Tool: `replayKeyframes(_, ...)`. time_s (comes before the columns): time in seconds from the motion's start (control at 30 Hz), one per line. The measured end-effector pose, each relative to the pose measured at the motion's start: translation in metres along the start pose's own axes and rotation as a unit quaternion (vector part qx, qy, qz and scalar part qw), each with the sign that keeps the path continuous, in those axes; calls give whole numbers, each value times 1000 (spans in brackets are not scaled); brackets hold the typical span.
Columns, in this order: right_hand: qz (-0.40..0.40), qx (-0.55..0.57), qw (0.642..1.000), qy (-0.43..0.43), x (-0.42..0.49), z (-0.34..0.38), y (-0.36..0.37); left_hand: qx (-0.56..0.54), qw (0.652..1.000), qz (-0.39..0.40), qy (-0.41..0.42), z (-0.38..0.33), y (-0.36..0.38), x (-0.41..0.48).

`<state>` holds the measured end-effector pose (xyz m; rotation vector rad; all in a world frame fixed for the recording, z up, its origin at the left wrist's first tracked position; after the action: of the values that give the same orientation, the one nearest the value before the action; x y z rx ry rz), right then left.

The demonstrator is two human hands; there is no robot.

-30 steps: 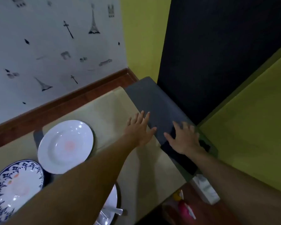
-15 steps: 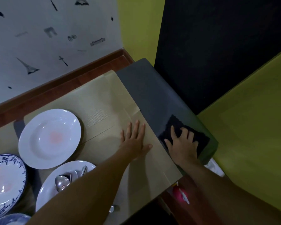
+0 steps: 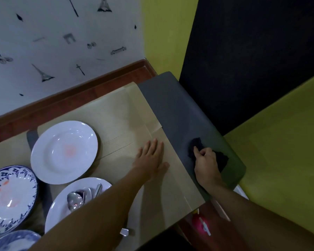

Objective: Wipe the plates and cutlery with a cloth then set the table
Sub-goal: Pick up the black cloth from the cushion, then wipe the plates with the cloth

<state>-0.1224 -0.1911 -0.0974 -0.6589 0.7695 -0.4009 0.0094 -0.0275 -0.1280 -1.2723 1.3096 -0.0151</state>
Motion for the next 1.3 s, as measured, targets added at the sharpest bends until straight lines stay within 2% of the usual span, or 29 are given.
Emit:
replayKeyframes(0.03,-2,35,999,-11,-2,8,0,-3,1000,-5,-5,4,-3,-4)
replayKeyframes(0.2,15,55,995,-76,-4,67,5,-11,998,-48,-41,33,-36,-36)
replayKeyframes(0.4,7,172,982,-82,-21,146,25,-39,988,-128,-76,80,-64,-96)
replayKeyframes(0.47,3,180,979,-91,-24,165,32,-38,986,-139,-84,95,-67,-108)
replayKeyframes(0.63,52,118,974,-184,-56,233,69,-53,976,-167,-130,152,-59,-164)
replayKeyframes(0.7,71,52,969,-233,-67,256,89,-77,970,-178,-144,171,-52,-188)
replayKeyframes(0.77,73,-45,953,-289,-76,277,111,-99,964,-191,-157,191,-43,-213)
replayKeyframes(0.83,50,-150,922,-352,-92,301,133,-119,958,-196,-173,213,-31,-236)
replayKeyframes(0.87,52,-168,912,-371,-100,310,145,-127,955,-196,-182,224,-24,-248)
replayKeyframes(1.1,78,-178,866,-461,-149,365,214,-189,927,-216,-242,292,28,-320)
replayKeyframes(1.23,67,-190,858,-473,-171,386,247,-206,918,-198,-276,323,67,-351)
replayKeyframes(1.3,83,-165,865,-467,-181,391,263,-214,910,-197,-295,336,88,-365)
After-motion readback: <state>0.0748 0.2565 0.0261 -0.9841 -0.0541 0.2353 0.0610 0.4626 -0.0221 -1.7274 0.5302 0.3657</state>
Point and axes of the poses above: each hand's wrist, its own x-axis towards the middle knuckle, its own y-axis out of the palm, z = x × y, the point moved 9 cm from there along x, towards the middle knuckle, and after that the axes turned 11 degrees about z, right-handed, at the moved point
